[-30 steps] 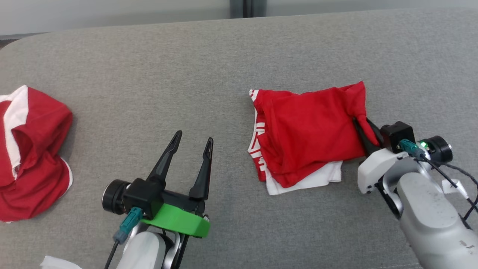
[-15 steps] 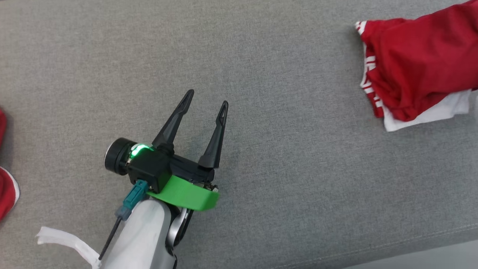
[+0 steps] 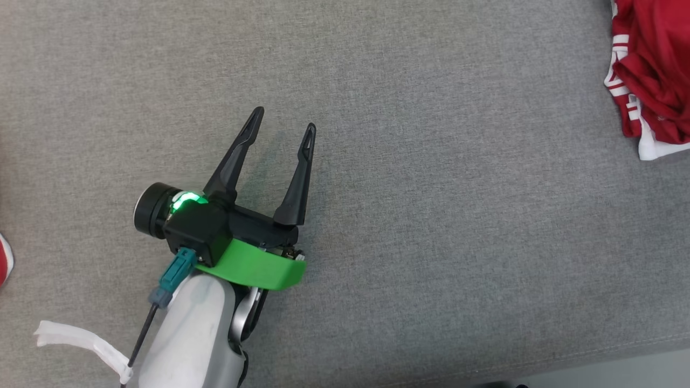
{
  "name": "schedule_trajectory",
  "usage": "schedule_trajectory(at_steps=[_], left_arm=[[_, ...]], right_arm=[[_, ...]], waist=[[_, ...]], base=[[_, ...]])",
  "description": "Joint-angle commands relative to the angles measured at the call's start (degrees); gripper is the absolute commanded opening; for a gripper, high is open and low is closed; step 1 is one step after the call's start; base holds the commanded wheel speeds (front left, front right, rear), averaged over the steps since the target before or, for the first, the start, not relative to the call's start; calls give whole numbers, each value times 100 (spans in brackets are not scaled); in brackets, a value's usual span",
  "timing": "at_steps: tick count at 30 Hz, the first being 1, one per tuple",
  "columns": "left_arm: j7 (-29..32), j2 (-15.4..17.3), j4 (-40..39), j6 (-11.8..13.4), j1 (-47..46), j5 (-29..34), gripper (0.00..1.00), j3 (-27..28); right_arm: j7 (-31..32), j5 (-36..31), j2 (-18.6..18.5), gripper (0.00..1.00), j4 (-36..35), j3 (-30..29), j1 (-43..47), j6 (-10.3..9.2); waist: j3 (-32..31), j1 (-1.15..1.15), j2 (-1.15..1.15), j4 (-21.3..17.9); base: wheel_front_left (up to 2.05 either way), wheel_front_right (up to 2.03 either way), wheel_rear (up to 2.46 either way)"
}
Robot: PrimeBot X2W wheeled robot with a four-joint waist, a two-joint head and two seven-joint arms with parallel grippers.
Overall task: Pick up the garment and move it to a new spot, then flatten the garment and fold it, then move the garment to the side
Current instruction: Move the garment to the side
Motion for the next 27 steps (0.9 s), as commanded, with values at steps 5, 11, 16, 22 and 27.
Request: schedule_trajectory(at_steps=[5,11,16,22,27], left_arm=[[0,29,14,-32,0,-140,100,11],[0,28,62,75,230,-364,100,145],[0,29,73,180,497,-506,100,330],[0,27,52,232,742,-505,100,760],[0,25,102,190,933,-471,100,1014]], right_arm=[[-17,-284,203,100,-189,-350,174,-10],[-17,-207,636,100,-1071,-60,441,-10],[-17,189,962,100,-1766,267,824,-10],[-16,684,1469,100,-2730,502,1493,-10],[-16,632,2158,100,-3634,563,2370,-9]], waist=[[-311,0,0,104],[-877,0,0,162],[-1413,0,0,284],[-1836,0,0,437],[-2153,0,0,576]], base=[[0,0,0],[0,0,0],[0,0,0],[0,0,0],[0,0,0]])
